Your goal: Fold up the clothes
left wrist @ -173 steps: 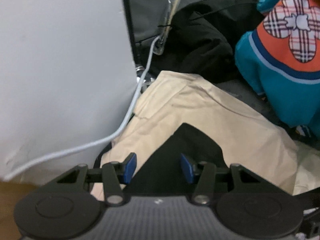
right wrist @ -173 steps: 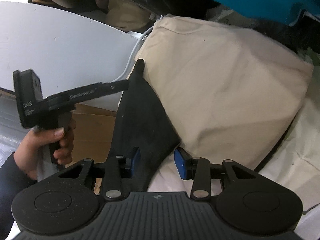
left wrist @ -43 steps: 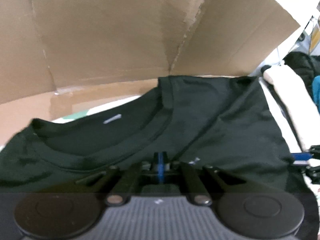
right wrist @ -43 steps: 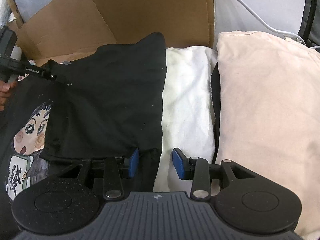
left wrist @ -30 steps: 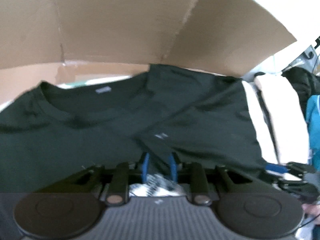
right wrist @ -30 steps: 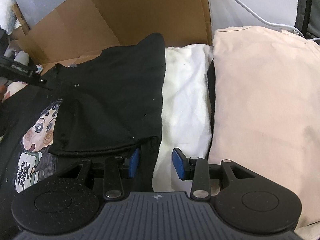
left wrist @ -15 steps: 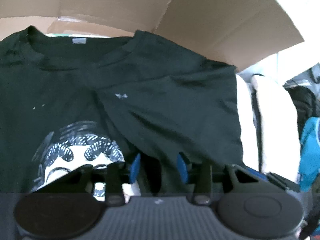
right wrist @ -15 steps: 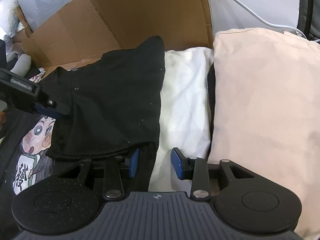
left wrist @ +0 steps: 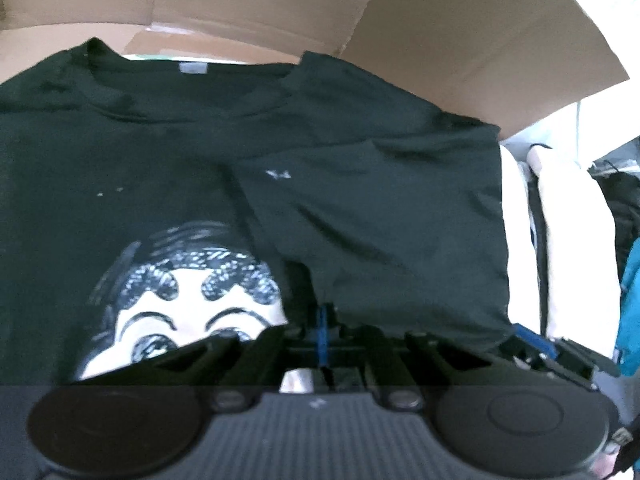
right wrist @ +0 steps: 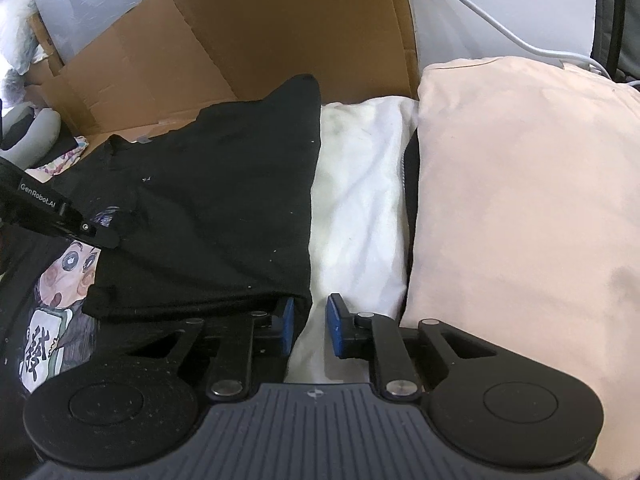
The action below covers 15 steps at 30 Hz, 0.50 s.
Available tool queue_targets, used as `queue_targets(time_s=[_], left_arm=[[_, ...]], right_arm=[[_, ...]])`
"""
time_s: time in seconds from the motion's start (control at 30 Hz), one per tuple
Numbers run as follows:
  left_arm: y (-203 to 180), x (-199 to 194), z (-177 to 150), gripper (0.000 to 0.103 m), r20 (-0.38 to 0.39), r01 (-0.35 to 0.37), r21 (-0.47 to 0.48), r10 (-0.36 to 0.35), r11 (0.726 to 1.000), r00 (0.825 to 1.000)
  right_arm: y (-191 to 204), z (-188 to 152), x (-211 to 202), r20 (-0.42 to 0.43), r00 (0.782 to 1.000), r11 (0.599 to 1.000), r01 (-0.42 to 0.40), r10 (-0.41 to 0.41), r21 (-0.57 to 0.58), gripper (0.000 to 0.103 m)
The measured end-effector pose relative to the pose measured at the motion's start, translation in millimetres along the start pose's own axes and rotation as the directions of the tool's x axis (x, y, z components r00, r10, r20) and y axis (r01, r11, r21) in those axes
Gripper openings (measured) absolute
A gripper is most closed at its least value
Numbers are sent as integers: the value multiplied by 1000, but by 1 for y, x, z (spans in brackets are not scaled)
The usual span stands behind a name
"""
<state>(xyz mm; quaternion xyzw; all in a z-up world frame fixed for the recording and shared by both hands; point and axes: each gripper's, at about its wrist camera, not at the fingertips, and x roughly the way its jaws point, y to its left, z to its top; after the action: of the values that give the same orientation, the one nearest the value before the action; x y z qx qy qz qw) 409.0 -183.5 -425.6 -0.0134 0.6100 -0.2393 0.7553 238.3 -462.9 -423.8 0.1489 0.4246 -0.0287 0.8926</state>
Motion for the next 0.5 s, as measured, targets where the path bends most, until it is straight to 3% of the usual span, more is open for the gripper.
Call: queue_targets(time_s=[0.33, 0.5], left_arm=[[7, 4, -3, 3, -57, -53, 27, 55, 998, 997], [0, -15, 2, 6, -27, -59, 66, 61, 996, 998]], right_arm=[[-3, -2, -12, -13, 1000, 1000, -3, 3, 10, 23], [1, 3, -33, 48, 998, 999, -39, 39, -12, 23]])
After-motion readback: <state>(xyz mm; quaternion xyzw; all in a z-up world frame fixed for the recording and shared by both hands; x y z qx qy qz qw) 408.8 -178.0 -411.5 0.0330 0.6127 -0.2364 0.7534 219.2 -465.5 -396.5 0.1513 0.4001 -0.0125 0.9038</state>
